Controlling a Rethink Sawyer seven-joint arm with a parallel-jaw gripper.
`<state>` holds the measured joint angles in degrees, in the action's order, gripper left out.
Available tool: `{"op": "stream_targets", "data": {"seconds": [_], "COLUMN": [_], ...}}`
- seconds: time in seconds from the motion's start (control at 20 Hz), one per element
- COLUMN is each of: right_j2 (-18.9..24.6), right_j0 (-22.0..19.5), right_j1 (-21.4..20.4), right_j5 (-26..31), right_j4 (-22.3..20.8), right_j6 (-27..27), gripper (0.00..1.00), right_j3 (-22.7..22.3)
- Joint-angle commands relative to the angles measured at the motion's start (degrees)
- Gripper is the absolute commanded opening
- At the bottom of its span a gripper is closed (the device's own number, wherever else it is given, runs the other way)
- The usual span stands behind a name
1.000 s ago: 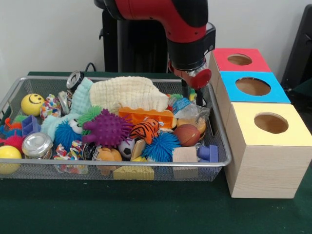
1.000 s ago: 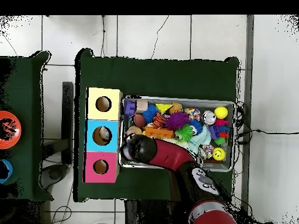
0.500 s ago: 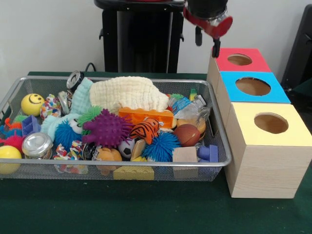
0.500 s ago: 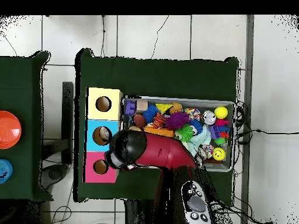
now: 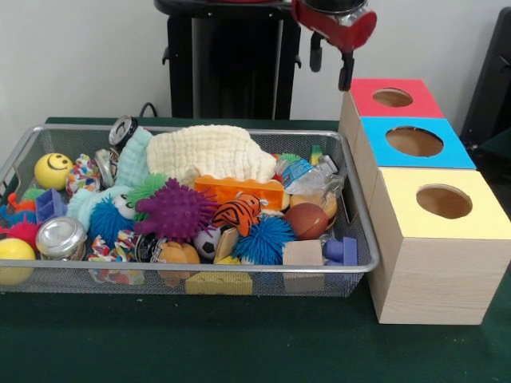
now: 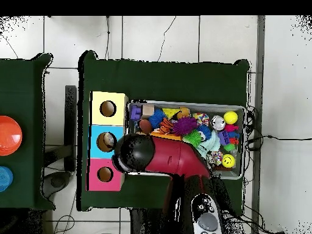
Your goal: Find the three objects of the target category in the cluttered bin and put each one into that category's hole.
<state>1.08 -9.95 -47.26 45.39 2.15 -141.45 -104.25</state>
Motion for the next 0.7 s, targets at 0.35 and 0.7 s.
{"op": "stream_targets", "data": {"seconds": [0.35, 0.7], "right_j2": [-7.08, -10.61], "right_j0": [0.67, 3.02], "right_j1": [9.58, 11.05], "right_j5": [-19.19, -23.45], "right_j4": [0.71, 3.85], "right_j6": [-12.13, -13.95], "gripper": [1.0, 1.0], "right_j3": [3.92, 4.25]}}
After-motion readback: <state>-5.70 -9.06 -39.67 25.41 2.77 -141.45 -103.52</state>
